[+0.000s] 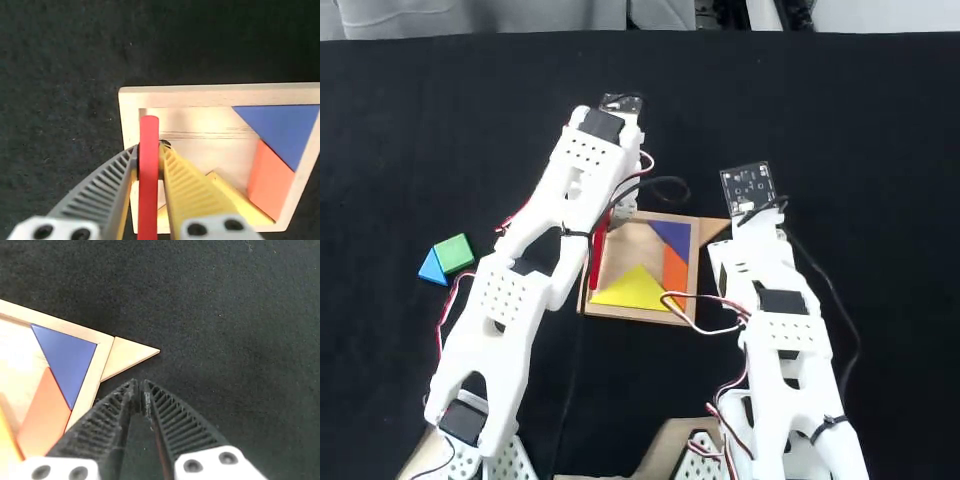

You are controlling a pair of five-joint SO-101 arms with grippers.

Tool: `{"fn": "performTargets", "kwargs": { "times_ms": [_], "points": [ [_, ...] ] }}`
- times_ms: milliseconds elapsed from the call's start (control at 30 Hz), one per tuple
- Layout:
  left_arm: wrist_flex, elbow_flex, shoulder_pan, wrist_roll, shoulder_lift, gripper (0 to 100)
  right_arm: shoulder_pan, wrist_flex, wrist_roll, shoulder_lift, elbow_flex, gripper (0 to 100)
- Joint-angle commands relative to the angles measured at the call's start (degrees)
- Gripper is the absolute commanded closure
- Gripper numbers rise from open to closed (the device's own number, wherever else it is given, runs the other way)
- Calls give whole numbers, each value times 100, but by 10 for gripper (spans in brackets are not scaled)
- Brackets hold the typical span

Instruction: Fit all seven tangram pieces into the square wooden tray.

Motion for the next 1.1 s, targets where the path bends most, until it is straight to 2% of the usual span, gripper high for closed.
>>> {"fn": "performTargets", "kwargs": {
  "times_ms": [0,467,767,1067],
  "points": [
    [53,-198,57,35,-79,971,-35,-79,62,-189,-40,978],
    [-246,295,215,35,-9,971,-35,-70,62,-189,-40,978],
    [-316,-277,-22,18,571,971,-35,-70,62,-189,-40,978],
    [0,-954,-84,9,633,971,-35,-70,62,-189,-40,978]
  ]
}}
